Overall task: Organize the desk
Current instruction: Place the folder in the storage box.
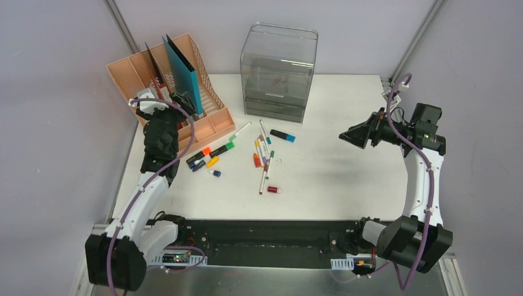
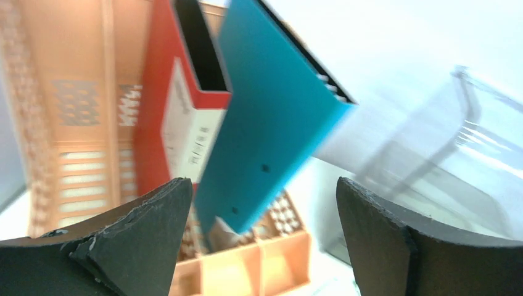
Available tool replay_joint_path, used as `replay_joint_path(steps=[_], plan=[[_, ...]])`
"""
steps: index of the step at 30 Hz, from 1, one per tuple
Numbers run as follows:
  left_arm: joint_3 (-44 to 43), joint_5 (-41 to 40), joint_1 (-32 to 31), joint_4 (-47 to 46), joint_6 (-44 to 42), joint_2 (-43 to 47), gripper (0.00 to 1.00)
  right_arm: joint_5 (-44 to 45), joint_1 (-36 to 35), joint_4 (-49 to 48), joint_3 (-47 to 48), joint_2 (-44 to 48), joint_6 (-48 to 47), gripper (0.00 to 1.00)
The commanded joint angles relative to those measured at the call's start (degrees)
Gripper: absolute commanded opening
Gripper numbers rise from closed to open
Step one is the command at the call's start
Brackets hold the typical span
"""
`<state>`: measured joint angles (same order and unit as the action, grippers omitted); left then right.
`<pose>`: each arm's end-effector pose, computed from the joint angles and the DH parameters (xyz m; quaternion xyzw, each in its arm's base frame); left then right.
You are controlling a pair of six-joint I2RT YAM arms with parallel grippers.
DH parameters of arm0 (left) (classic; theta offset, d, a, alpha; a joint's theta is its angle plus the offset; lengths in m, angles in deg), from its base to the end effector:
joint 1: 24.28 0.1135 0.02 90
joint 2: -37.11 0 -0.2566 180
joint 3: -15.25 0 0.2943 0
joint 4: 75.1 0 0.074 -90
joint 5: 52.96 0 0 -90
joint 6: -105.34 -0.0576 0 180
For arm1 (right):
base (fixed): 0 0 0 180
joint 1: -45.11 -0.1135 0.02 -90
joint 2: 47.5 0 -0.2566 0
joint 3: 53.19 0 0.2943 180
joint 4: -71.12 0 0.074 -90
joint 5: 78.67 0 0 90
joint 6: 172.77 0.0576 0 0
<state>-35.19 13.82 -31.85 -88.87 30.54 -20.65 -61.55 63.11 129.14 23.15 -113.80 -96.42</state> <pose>0.3015 -0.0172 0.3073 -0.1932 0.6411 -0.0128 0.7426 0.2715 -0.0303 0.3322 -0.1843 0.7585 0.4548 0.4287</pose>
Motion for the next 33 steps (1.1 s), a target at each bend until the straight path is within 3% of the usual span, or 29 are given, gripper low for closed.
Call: replay_joint_path(steps=[1, 6, 9, 12, 20, 27, 33], plan=[[3.7, 19.9, -0.6, 8.6, 9.1, 6.7, 0.91, -0.8, -0.5, 0.1, 1.2, -0.3, -1.5, 0.99], [5.0, 37.1, -0.6, 5.4, 16.1, 6.9, 0.91, -0.4, -0.5, 0.5, 1.2, -0.6, -2.2, 0.99], [4.6, 47.4, -0.9, -0.5, 22.9, 1.2, 0.91, -0.3, -0.5, 0.6, 1.2, -0.7, -2.7, 0.99], [3.2, 52.0, -3.9, -4.4, 25.9, -4.6, 0.91, 0.0, -0.4, 0.8, 1.2, -0.8, -3.0, 0.99], [-2.2, 42.9, -17.3, -3.8, 22.6, -16.4, 0.92, 0.4, -0.4, 0.7, 1.1, -1.3, -3.3, 0.99], [-4.9, 25.4, -23.0, -11.8, 31.6, -28.8, 0.89, 0.1, -0.5, 0.3, 0.6, -1.3, -3.2, 0.99], [-10.0, 21.3, -24.5, -15.9, 35.6, -37.1, 0.88, 0.3, -0.6, -0.3, 0.2, -1.1, -2.8, 0.99]])
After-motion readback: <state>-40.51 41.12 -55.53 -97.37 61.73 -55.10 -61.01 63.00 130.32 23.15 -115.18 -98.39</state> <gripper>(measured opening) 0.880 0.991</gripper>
